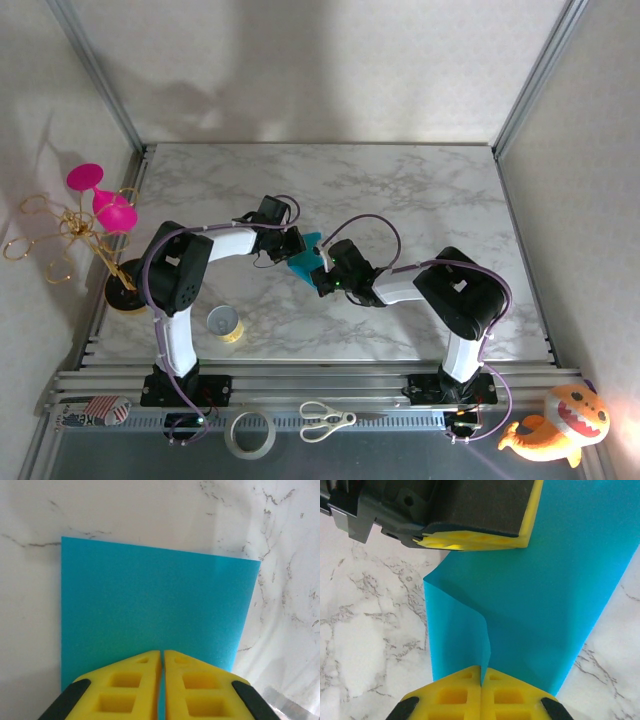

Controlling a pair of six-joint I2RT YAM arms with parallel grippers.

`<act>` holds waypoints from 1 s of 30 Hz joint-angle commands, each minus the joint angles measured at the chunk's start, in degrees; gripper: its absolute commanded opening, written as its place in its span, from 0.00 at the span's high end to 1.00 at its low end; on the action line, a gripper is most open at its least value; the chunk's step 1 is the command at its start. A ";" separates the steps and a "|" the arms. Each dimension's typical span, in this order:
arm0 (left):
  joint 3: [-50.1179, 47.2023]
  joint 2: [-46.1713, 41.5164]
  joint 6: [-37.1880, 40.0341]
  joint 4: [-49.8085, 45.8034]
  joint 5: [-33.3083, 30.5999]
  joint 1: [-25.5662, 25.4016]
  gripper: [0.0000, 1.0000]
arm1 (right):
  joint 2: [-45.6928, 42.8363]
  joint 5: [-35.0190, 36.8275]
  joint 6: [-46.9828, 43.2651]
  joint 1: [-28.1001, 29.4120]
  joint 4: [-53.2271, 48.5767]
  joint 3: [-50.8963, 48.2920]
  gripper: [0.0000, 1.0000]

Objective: Fold a paper plane with a square sheet of paper (pick it up from the middle)
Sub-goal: Third fold the triangle at the center of the table.

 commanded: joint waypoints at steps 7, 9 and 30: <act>-0.13 3.36 1.33 -3.23 -1.88 -1.02 0.88 | 0.81 2.15 0.39 -0.38 -1.80 1.16 0.99; -0.05 3.39 1.34 -3.23 -1.88 -1.06 0.89 | 0.81 2.18 0.55 -0.42 -1.98 1.16 0.99; -0.13 3.38 0.94 -3.49 -2.67 -1.21 0.90 | 0.46 5.15 1.23 -0.38 -6.97 3.27 0.99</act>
